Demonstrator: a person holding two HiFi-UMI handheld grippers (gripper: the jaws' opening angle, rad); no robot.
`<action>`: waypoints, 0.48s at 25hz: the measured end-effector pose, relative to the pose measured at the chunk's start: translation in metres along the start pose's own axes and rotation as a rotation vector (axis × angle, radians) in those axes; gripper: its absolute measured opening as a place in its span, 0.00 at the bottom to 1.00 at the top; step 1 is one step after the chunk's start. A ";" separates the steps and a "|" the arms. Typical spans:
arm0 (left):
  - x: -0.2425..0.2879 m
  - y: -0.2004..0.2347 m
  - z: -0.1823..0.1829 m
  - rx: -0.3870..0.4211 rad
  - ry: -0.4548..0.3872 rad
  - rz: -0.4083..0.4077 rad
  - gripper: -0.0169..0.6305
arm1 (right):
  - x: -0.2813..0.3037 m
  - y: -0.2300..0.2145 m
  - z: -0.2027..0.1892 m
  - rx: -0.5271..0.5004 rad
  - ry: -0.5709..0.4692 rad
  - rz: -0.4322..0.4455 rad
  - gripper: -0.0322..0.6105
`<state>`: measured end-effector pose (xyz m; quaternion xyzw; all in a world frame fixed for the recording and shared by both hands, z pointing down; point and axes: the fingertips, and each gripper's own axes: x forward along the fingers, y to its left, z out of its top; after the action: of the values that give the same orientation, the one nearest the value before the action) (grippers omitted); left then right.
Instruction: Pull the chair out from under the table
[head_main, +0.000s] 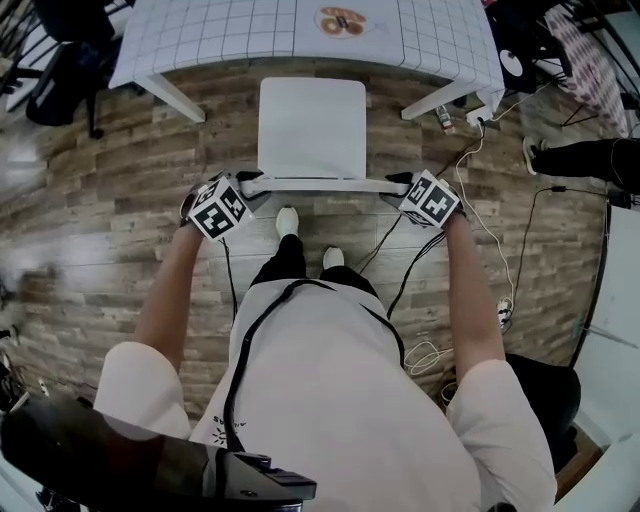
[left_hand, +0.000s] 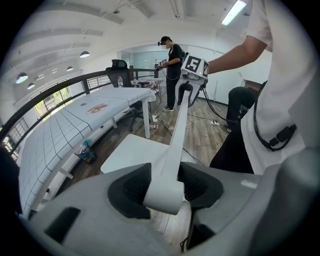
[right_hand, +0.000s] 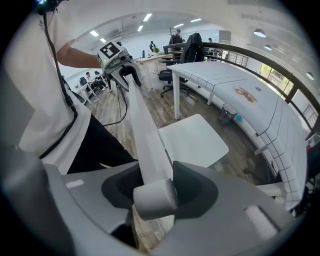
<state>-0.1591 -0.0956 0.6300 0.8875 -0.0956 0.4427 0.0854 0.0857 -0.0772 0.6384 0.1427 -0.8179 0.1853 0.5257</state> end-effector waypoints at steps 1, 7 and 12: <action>0.001 0.000 0.000 -0.003 0.007 0.011 0.29 | 0.000 0.000 -0.001 -0.004 -0.006 0.002 0.32; 0.006 0.003 -0.003 -0.022 0.082 0.091 0.32 | 0.006 0.001 -0.005 -0.080 0.003 -0.024 0.30; 0.012 0.000 -0.005 -0.049 0.138 0.153 0.34 | 0.006 0.004 -0.011 -0.120 0.007 -0.025 0.28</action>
<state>-0.1559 -0.0952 0.6422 0.8427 -0.1678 0.5054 0.0792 0.0910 -0.0692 0.6472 0.1205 -0.8240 0.1297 0.5382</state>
